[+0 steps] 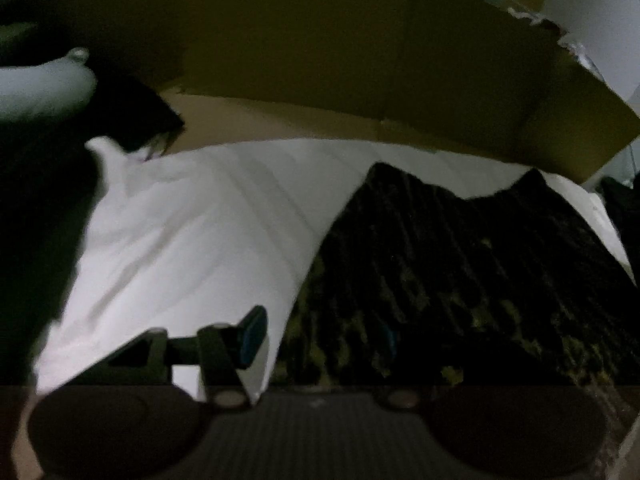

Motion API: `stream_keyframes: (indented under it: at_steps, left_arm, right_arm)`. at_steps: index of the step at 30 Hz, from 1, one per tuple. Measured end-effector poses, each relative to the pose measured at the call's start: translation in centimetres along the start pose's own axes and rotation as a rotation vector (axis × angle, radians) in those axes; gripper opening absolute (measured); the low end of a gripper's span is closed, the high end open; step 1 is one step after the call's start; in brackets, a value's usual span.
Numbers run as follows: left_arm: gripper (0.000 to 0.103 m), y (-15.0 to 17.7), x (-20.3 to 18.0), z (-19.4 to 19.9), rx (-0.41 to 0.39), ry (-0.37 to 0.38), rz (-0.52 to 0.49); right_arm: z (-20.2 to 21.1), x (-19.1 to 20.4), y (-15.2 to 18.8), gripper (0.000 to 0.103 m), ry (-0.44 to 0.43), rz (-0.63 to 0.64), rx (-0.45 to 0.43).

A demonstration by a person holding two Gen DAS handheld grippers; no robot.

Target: Fold clothes

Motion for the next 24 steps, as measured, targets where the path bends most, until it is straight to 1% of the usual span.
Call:
stream_keyframes:
  at_steps: [8,11,14,16,20,22,24]
  left_arm:
    - [0.059,4.6,0.0,5.7,-0.004,0.023,0.053]
    - [0.059,6.2,0.3,7.2,-0.007,0.020,0.073]
    - [0.059,7.7,1.1,8.2,-0.013,0.013,0.105]
    - [0.058,8.8,1.9,8.5,-0.012,0.005,0.128]
    - [0.056,10.7,3.5,8.9,-0.017,-0.005,0.172]
    - [0.056,11.5,4.3,8.8,-0.011,-0.015,0.186]
    - [0.054,12.3,5.1,8.5,0.001,-0.016,0.202]
  right_arm:
    - [8.5,2.0,3.8,0.059,-0.023,-0.046,0.034]
    - [10.4,3.1,6.2,0.061,-0.004,-0.083,0.097]
    - [11.8,4.3,7.6,0.062,-0.037,-0.050,0.134]
    - [12.5,4.9,8.0,0.062,-0.029,-0.035,0.150]
    - [13.7,5.8,8.2,0.062,-0.011,-0.072,0.146]
    - [14.3,6.5,8.4,0.062,-0.005,-0.087,0.130]
    - [14.9,7.1,8.9,0.062,-0.004,-0.128,0.109]
Point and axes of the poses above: each gripper's, at about its wrist camera, not at the fingertips, and z roughly against the way its jaws point, x to its left, y to its underside, the point moved 2 cm from there along -z, roughly the way its jaws point, and after that the axes turned 2 degrees about -z, right-handed, at the moved point
